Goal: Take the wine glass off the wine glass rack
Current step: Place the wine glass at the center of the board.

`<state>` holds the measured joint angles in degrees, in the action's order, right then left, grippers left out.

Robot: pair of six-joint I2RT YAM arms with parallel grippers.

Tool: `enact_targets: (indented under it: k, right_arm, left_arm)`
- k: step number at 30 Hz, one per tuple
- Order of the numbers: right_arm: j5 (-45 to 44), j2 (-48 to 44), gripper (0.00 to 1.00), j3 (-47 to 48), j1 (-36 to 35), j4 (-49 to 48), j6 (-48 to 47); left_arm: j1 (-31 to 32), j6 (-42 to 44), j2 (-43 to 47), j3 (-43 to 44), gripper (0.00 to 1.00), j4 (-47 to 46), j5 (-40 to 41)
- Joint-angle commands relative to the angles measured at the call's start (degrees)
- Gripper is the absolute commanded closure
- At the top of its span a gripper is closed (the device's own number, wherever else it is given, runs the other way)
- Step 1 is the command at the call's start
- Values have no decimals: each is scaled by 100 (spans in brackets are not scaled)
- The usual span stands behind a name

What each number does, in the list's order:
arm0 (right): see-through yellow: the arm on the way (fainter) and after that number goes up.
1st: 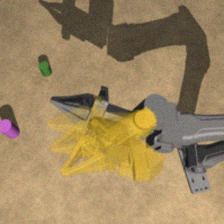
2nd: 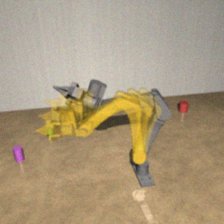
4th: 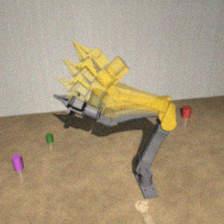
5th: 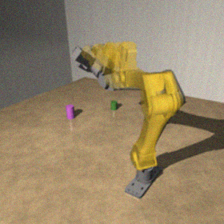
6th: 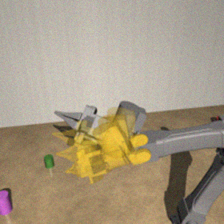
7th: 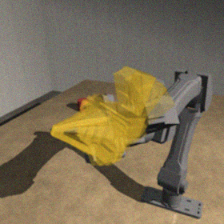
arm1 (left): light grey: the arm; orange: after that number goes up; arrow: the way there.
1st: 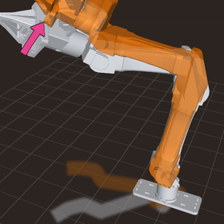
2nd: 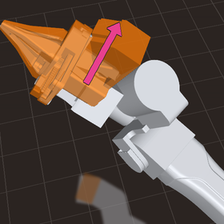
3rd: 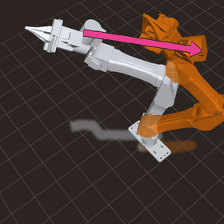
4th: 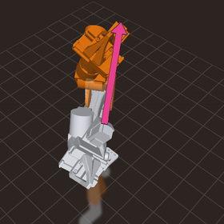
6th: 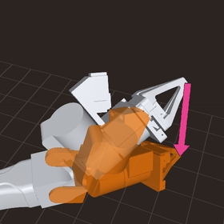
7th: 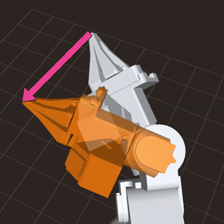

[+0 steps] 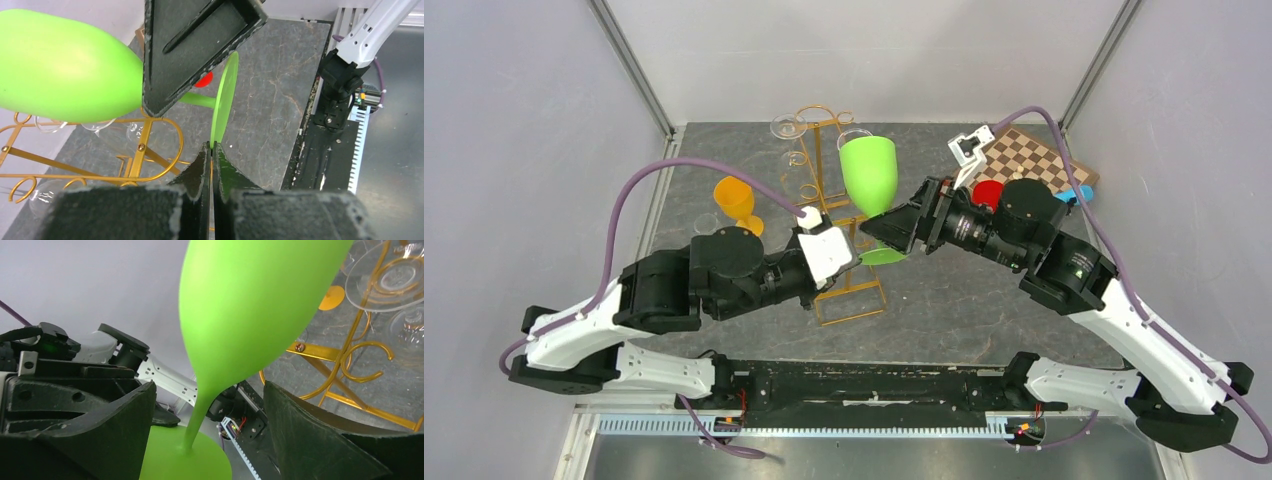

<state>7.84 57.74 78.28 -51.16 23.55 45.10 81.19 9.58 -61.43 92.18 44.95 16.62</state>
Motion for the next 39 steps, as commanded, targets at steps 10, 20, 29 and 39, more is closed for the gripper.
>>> enact_targets:
  k: [10,20,29,39]
  right_arm:
    - [421,-43,48,-227,-1,-377,101]
    - [625,-108,95,-377,-1,-554,146]
    - [692,-318,100,-554,0,-740,167]
    - [578,-834,100,-707,0,-405,-614]
  left_arm:
    - [534,772,146,-337,98,-823,946]
    - [565,759,345,-570,98,-1034,1003]
    - [562,548,272,-524,88,-833,1026]
    - [562,-109,239,-495,38,-889,1006]
